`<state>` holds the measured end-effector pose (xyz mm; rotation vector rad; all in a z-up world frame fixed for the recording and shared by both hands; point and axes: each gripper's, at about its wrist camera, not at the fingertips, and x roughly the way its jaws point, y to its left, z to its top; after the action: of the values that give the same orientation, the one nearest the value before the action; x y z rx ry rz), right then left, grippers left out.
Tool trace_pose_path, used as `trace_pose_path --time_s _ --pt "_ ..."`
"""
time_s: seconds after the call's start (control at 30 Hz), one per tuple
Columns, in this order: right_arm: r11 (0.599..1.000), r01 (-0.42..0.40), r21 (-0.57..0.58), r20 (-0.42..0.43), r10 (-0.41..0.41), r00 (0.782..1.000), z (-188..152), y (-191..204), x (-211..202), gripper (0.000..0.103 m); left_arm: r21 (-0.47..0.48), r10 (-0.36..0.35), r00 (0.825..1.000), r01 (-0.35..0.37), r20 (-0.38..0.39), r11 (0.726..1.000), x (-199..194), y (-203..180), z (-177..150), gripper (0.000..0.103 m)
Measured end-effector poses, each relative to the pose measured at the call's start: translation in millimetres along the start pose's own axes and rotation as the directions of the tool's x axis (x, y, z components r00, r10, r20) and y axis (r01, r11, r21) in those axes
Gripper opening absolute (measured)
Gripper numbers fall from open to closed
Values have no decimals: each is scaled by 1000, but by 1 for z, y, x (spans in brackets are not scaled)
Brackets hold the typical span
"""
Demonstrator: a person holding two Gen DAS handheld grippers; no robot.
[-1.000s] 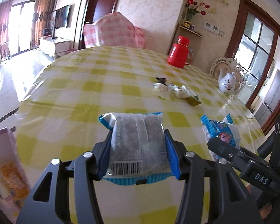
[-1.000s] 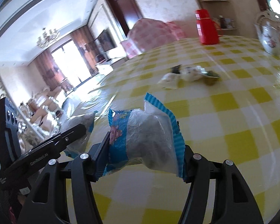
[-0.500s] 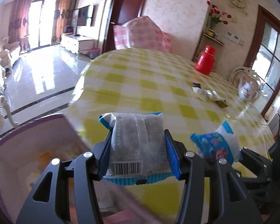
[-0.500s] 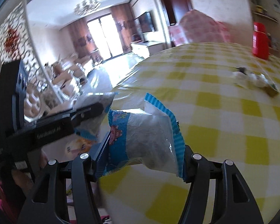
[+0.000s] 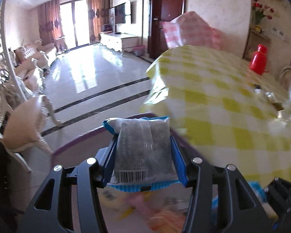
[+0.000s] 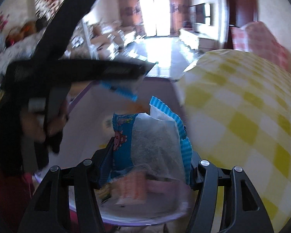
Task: Organize snacks
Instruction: 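Open both tools to drop the two snack bags into the box, then move both open tools back over the remaining snacks on the table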
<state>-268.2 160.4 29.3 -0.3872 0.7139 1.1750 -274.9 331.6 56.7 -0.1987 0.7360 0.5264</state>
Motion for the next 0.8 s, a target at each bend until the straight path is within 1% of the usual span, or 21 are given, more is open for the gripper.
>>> trace_pose_path --time_s 0.07,0.1,0.17,0.2,0.23,0.27,0.3,0.33,0.4,0.5,0.57,0.6,0.63,0.67,0.7,0.73,0.77,0.8 --pt "999 -29 -34 -19 28 999 -3 15 7 60 28 58 998 -58 -18 998 2 7 1 52" --pt "998 -44 -41 -22 44 999 -4 19 8 61 66 113 993 -110 -38 992 4 10 -1 52" --pt "992 -110 -61 -23 109 994 -4 29 10 62 140 192 979 -181 -66 973 10 10 -3 55" --pt "989 -131 -71 -20 130 991 -5 33 9 65 176 225 971 -209 -78 962 11 9 -5 61" --pt "986 -142 -87 -3 142 990 -5 36 4 70 198 255 964 -237 -75 951 11 7 -5 77" --pt "986 -139 -95 13 141 990 -5 35 -1 76 196 269 961 -253 -59 947 8 7 -4 85" --pt "986 -130 -99 34 134 990 -5 34 -7 76 183 280 960 -272 -22 945 2 6 -1 93" --pt "990 -110 -90 59 115 992 -4 26 -16 76 169 284 959 -280 0 945 -3 4 -1 96" --pt "995 -84 -58 90 89 992 -2 9 -29 77 140 278 960 -280 35 950 -12 -2 3 99" --pt "999 -25 34 147 20 989 -5 -36 -57 78 88 189 977 -198 100 976 -26 -22 10 99" --pt "993 28 114 182 -49 982 -7 -77 -79 81 35 61 990 -66 129 997 -39 -43 14 101" --pt "983 69 172 203 -104 974 -11 -103 -93 85 11 -12 991 11 135 1000 -44 -55 16 101" --pt "973 98 209 215 -143 966 -13 -122 -102 86 0 -72 988 73 133 997 -48 -69 18 101" --pt "957 135 257 223 -195 955 -18 -142 -112 88 -5 -130 983 132 127 991 -48 -80 21 101" --pt "939 168 302 223 -240 945 -22 -161 -122 88 -11 -194 974 196 116 980 -49 -95 24 101" --pt "912 206 355 214 -293 932 -29 -187 -133 88 -20 -261 961 264 97 964 -45 -118 28 101" --pt "892 230 390 207 -329 922 -35 -205 -141 88 -26 -310 947 313 78 949 -40 -137 31 101" --pt "870 254 423 198 -363 911 -41 -224 -148 88 -34 -372 927 373 48 927 -33 -162 36 101"
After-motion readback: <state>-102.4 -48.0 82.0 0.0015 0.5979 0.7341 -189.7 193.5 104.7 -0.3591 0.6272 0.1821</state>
